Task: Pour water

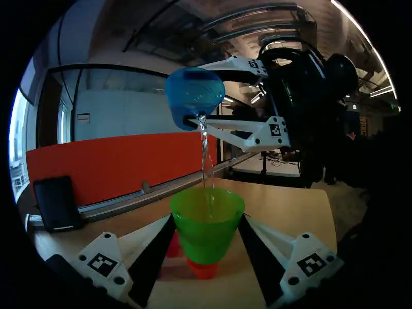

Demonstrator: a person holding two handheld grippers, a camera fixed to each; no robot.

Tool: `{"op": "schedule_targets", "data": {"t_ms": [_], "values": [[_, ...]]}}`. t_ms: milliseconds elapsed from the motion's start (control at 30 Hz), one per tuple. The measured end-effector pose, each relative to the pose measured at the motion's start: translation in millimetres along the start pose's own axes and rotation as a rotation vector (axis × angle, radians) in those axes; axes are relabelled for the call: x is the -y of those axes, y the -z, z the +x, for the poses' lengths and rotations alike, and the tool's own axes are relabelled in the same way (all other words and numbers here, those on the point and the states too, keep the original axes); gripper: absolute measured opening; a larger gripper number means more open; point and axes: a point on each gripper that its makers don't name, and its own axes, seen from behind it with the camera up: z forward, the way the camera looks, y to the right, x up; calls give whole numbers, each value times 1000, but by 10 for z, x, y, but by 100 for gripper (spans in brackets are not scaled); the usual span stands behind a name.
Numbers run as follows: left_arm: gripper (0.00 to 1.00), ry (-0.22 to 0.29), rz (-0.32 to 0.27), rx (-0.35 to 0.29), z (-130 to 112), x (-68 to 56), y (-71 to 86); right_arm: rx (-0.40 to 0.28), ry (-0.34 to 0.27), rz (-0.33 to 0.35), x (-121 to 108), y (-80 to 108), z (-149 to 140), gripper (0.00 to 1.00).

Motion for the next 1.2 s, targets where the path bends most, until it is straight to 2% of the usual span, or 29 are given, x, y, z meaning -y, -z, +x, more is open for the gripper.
{"op": "schedule_targets", "data": {"t_ms": [400, 1200], "values": [[85, -9, -9, 4, 11, -55, 1, 3, 64, -14, -76, -5, -10, 90], [84, -7, -12, 8, -3, -68, -39, 4, 202, -28, -201, -9, 23, 90]]}}
